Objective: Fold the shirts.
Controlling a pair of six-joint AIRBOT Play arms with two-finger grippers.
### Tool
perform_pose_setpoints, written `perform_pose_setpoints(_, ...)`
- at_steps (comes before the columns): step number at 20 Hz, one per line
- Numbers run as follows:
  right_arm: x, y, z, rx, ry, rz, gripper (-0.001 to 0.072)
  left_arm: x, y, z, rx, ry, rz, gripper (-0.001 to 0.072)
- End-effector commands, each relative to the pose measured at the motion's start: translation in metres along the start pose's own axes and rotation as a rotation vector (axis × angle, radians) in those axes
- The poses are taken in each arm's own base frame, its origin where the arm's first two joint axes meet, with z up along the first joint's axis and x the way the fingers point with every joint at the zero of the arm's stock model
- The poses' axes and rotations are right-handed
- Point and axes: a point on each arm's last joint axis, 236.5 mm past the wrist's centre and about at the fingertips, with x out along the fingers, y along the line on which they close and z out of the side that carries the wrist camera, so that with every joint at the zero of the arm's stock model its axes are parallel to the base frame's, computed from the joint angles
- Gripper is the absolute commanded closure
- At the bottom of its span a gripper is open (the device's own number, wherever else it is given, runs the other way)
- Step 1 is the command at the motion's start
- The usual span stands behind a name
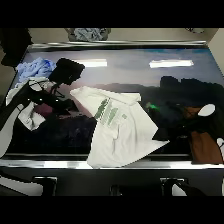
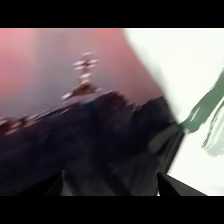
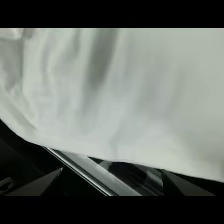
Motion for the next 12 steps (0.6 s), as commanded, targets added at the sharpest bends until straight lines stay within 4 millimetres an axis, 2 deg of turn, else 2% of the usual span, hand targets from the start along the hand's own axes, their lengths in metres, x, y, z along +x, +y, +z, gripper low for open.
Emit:
perform_pose_setpoints(1, 0.02, 0.01, -0.038, 0.031, 0.035, 0.017, 0.0017, 0.028, -0.037, 0.022, -0.026, -0.103, -0.119, -0.0012)
perform_pose_setpoints(4, 0.025, 0.014, -0.048, 0.05, 0.047, 0.025, 0.0008, 0.047, -0.057, 0.037, -0.072, -0.14, -0.196, -0.001)
perform_pose_setpoints(6, 0.03, 0.014, -0.053, 0.071, 0.06, 0.035, 0.0007, 0.057, -0.056, 0.046, -0.096, -0.164, -0.206, -0.0008)
perform_pose_setpoints(8, 0.036, 0.015, -0.059, 0.086, 0.073, 0.047, 0.0007, 0.058, -0.053, 0.06, -0.103, -0.225, -0.191, 0.0006)
perform_pose_setpoints(9, 0.038, 0.014, -0.06, 0.091, 0.072, 0.046, 0.0007, 0.057, -0.051, 0.066, -0.106, -0.251, -0.185, 0.0083)
perform_pose_setpoints(10, 0.039, 0.012, -0.059, 0.094, 0.063, 0.038, 0.0006, 0.058, -0.049, 0.071, -0.11, -0.27, -0.18, 0.0118)
perform_pose_setpoints(12, 0.044, 0.004, -0.055, 0.104, 0.037, 0.013, 0.0004, 0.06, -0.047, 0.075, -0.115, -0.288, -0.173, 0.0123)
